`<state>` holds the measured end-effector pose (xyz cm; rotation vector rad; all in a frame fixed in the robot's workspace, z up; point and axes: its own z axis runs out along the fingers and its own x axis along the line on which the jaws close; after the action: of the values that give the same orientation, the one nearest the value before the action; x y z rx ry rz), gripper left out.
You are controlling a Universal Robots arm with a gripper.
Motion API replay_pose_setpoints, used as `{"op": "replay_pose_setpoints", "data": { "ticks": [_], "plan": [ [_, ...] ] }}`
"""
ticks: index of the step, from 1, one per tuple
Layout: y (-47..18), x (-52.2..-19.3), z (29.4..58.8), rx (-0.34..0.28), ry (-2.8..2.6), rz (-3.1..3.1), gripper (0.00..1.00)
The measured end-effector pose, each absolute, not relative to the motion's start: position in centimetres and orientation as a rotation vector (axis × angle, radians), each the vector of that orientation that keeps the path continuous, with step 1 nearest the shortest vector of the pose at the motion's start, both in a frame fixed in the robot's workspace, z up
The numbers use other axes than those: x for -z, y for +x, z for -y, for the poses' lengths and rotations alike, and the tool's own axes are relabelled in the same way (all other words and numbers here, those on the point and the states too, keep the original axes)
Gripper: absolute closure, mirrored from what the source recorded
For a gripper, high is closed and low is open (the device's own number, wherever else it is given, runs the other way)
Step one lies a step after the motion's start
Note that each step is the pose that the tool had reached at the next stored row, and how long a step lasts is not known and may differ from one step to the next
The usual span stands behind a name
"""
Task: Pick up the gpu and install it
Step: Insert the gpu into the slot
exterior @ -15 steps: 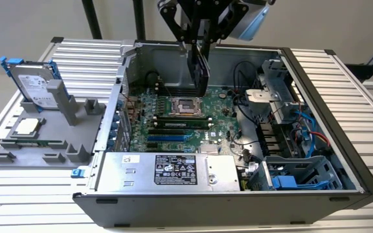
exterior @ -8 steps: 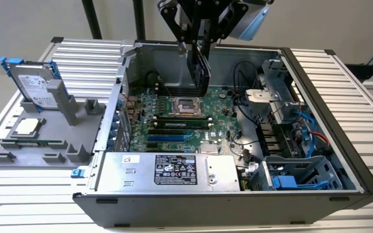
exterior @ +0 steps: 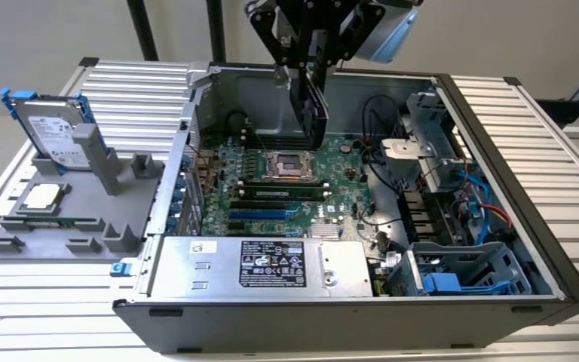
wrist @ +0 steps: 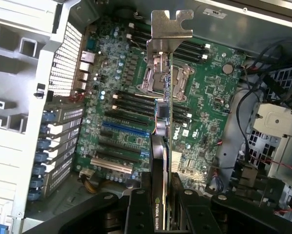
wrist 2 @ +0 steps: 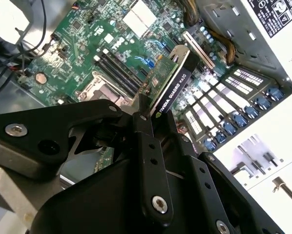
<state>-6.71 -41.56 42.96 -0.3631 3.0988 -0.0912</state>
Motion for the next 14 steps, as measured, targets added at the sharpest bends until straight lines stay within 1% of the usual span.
{"op": "replay_pose_setpoints", "data": {
  "ticks": [14],
  "plan": [
    [-6.72, -42.97, 41.56, 0.091, -0.432, -3.089, 1.00]
  ]
}}
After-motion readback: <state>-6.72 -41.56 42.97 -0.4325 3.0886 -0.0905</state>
